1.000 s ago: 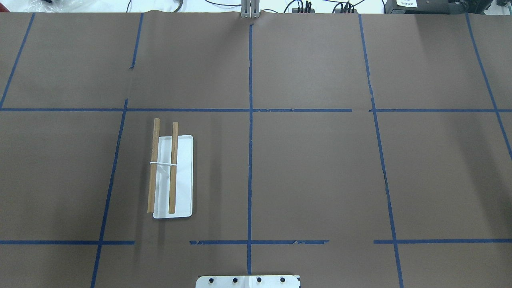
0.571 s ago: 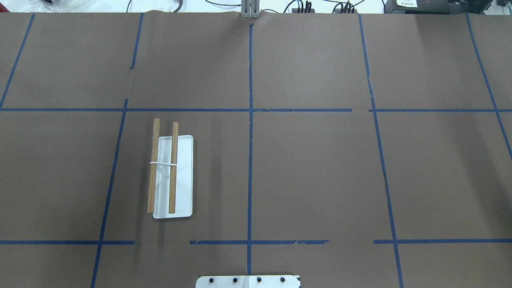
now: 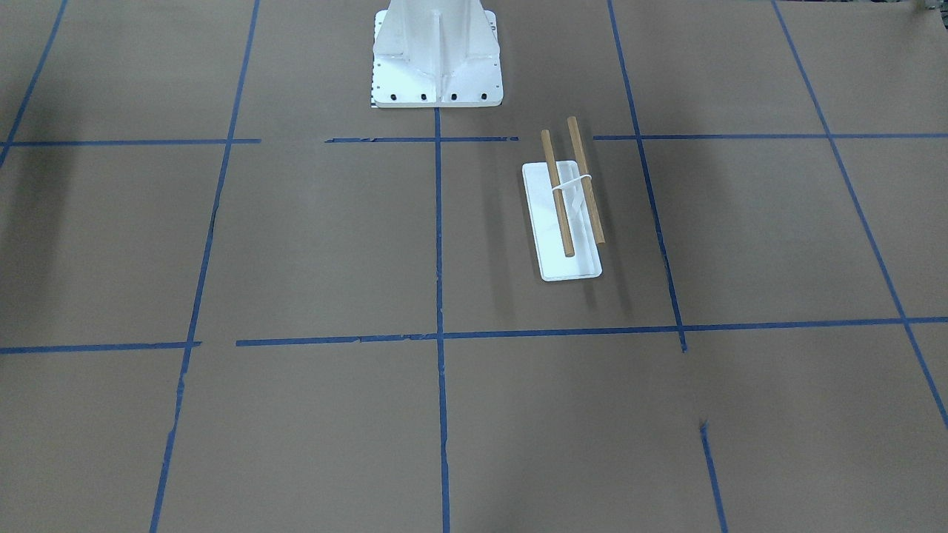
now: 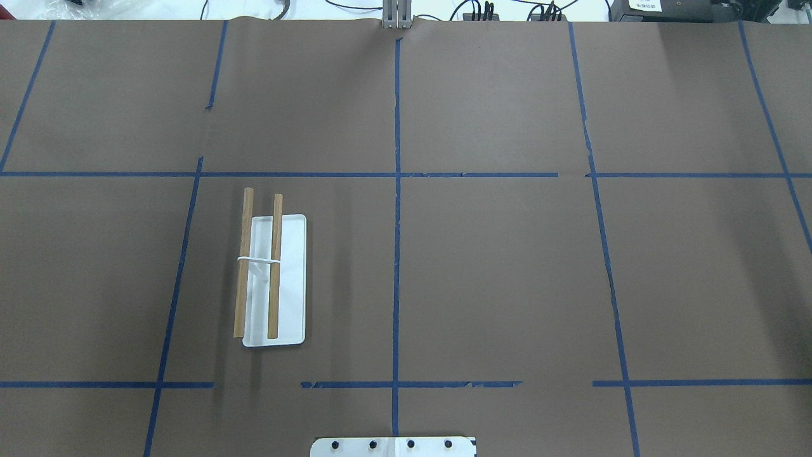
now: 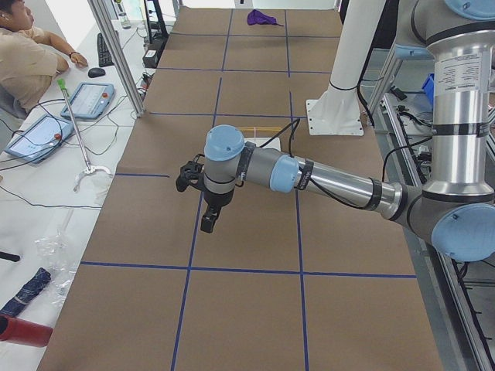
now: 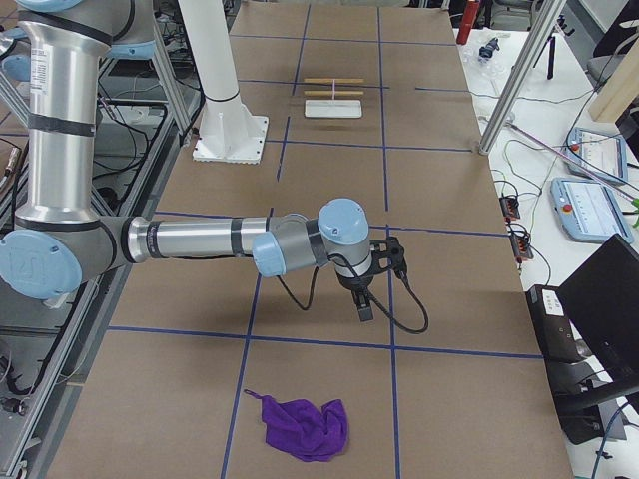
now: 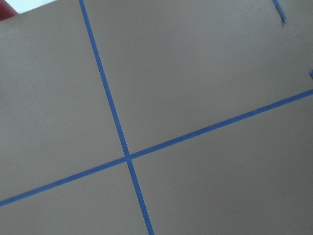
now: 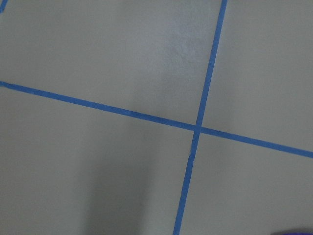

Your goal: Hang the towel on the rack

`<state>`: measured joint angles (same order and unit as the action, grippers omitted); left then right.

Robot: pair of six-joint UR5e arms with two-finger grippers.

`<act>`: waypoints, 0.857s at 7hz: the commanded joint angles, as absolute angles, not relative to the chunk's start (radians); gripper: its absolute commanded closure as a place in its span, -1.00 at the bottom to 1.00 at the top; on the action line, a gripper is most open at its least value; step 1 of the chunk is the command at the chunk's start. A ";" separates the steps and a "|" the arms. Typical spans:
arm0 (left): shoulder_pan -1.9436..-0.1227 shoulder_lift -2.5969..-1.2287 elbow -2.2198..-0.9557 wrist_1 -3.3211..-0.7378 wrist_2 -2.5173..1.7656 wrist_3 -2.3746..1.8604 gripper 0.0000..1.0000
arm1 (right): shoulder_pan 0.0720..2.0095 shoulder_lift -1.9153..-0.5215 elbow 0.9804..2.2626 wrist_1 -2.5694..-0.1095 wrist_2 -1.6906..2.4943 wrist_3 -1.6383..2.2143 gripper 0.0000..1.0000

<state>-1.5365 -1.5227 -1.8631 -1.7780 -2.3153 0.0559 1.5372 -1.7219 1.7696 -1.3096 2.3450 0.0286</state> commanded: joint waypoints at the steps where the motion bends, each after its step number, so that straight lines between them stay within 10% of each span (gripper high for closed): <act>1: -1.539 -1.516 -1.835 -1.941 -2.324 0.057 -1.00 | 1.537 -1.843 1.727 -1.203 2.315 0.011 -1.00; 6: -1.539 -1.517 -1.806 -2.028 -2.377 0.058 -1.00 | 1.531 -1.921 1.273 -0.655 2.247 0.009 -0.74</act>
<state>-1.5387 -1.5166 -1.8104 -2.0237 -2.3389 0.0571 1.5350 -1.9151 1.3221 -0.6834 2.2539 0.0103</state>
